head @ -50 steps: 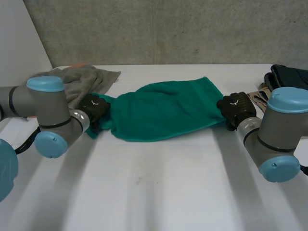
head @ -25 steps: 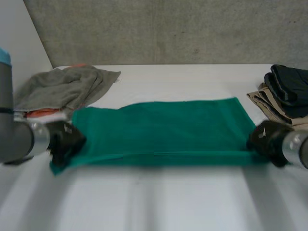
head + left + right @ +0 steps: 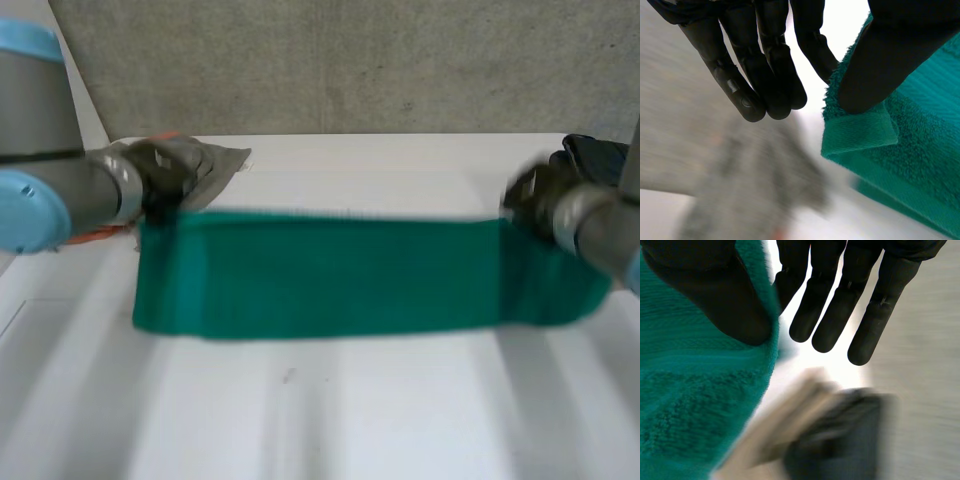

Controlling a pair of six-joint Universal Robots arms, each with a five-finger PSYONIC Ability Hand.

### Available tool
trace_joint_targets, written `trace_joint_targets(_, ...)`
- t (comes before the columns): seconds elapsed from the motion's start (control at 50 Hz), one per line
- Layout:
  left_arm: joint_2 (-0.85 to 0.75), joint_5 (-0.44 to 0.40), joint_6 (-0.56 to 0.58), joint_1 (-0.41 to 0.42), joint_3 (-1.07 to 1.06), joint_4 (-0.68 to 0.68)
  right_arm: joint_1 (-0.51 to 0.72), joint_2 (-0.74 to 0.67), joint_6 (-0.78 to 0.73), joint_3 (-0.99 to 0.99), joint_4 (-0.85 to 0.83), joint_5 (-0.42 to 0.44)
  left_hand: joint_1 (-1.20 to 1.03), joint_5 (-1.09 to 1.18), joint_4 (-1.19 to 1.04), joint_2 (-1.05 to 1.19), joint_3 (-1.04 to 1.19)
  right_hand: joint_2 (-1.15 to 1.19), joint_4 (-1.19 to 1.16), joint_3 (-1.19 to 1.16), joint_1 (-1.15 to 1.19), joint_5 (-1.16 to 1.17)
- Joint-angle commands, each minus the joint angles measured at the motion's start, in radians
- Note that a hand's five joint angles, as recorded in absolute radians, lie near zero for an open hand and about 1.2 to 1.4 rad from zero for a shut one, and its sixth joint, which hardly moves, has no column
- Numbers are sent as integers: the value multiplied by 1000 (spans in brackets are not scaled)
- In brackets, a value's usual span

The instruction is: Fold the laundry.

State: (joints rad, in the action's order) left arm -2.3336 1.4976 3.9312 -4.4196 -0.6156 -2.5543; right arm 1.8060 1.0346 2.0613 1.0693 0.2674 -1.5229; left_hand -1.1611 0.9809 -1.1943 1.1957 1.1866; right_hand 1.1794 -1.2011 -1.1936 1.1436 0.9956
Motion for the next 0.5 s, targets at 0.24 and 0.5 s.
trace_joint_targets(0.24, 137, 13, -443, -30, 129, -870, 4, 107, 534, -85, -893, 16, -235, 241, -202, 201, 210, 217, -195, -203, 253, 226)
trace_joint_targets(0.5, 91, 29, -443, -60, -137, -853, 7, -11, 497, -34, -700, 39, -235, 241, -202, 201, 210, 217, -195, -203, 253, 226)
